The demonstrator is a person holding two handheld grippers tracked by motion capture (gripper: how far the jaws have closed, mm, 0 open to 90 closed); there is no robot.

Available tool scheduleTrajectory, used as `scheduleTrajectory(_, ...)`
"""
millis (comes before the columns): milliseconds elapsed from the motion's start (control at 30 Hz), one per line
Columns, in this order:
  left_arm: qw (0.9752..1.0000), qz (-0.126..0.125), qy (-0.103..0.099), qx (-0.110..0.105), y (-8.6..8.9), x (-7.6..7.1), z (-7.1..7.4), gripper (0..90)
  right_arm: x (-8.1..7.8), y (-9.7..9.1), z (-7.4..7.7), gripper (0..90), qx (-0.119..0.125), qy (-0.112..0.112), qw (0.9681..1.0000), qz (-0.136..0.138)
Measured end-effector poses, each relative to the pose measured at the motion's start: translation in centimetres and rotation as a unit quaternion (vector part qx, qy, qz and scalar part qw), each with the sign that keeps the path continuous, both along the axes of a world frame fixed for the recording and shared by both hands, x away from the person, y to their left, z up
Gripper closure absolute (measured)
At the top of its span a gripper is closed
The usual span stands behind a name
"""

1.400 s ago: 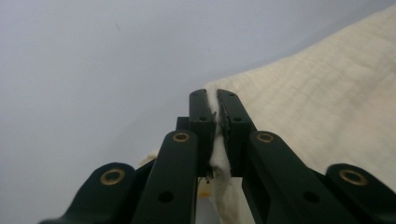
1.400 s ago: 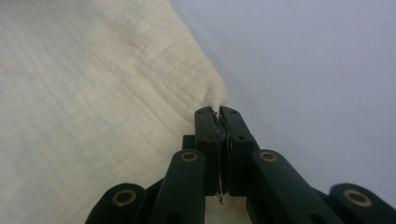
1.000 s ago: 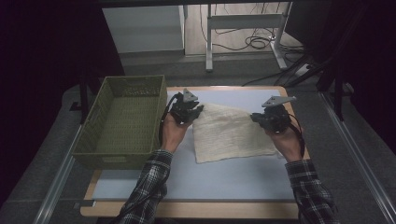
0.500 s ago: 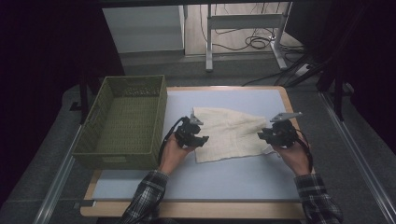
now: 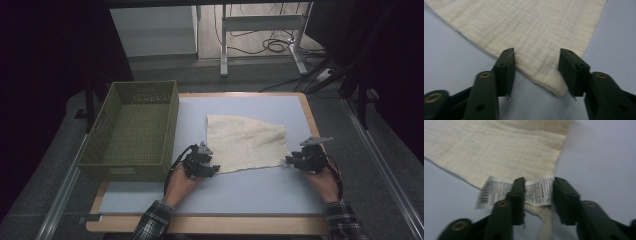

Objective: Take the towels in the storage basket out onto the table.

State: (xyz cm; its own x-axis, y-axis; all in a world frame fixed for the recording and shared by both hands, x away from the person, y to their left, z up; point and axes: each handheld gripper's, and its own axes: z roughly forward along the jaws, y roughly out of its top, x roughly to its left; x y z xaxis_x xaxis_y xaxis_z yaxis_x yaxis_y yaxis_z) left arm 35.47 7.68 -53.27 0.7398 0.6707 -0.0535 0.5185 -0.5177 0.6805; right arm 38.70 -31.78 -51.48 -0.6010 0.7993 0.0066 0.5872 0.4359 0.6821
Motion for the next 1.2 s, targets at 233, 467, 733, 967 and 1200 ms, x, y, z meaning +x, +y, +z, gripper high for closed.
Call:
scheduleTrajectory(233, 1.0000, -0.007, 0.003, 0.000, -0.2, -0.5, 0.3, 88.5, -1.2, 0.7, 0.3, 87.1, 0.000, 0.003, 0.9999, 0.013)
scheduleTrajectory(467, 0.9995, -0.018, 0.009, -0.026, 1.2, -2.7, 1.7, 88.7, -3.9, 0.7, 1.8, 87.0, 0.017, -0.010, 0.9991, 0.037)
scheduleTrajectory(733, 0.9983, -0.033, 0.032, -0.035, 3.1, -5.9, 1.1, 87.8, -8.4, 0.4, 1.6, 86.6, 0.039, 0.001, 0.9971, 0.066)
scheduleTrajectory(967, 0.9979, -0.041, 0.040, -0.031, 4.1, -8.2, 1.1, 87.6, -12.1, 0.4, 0.8, 86.3, 0.053, 0.013, 0.9951, 0.083)
scheduleTrajectory(1200, 0.9980, -0.042, 0.042, -0.023, 4.8, -10.3, 1.0, 85.9, -14.5, 1.1, 0.2, 80.7, 0.055, 0.027, 0.9936, 0.095)
